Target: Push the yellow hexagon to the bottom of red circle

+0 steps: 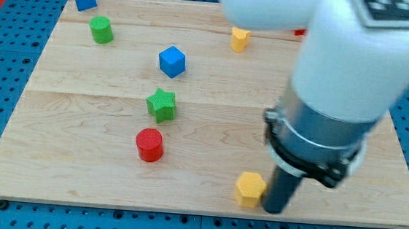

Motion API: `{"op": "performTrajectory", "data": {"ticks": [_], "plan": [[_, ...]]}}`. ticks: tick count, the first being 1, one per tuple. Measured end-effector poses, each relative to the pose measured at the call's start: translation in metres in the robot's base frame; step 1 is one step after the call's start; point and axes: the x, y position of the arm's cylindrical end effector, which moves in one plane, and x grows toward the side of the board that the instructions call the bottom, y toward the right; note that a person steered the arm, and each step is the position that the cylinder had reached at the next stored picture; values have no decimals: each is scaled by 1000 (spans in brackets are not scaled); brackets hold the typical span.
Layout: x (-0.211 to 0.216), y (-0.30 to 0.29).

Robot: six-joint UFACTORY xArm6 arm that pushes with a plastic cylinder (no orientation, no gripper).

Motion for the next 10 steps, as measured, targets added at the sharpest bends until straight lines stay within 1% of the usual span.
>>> {"op": "performTrajectory", "data": {"ticks": [1, 2, 3, 4, 5, 6, 7, 8, 9, 10], "plan": [[-16, 0], [-13, -3], [-12, -56], [-15, -47], [-35, -33], [-43, -71], [-38, -101], [-37, -59], [2, -35], [-1, -53]]}}
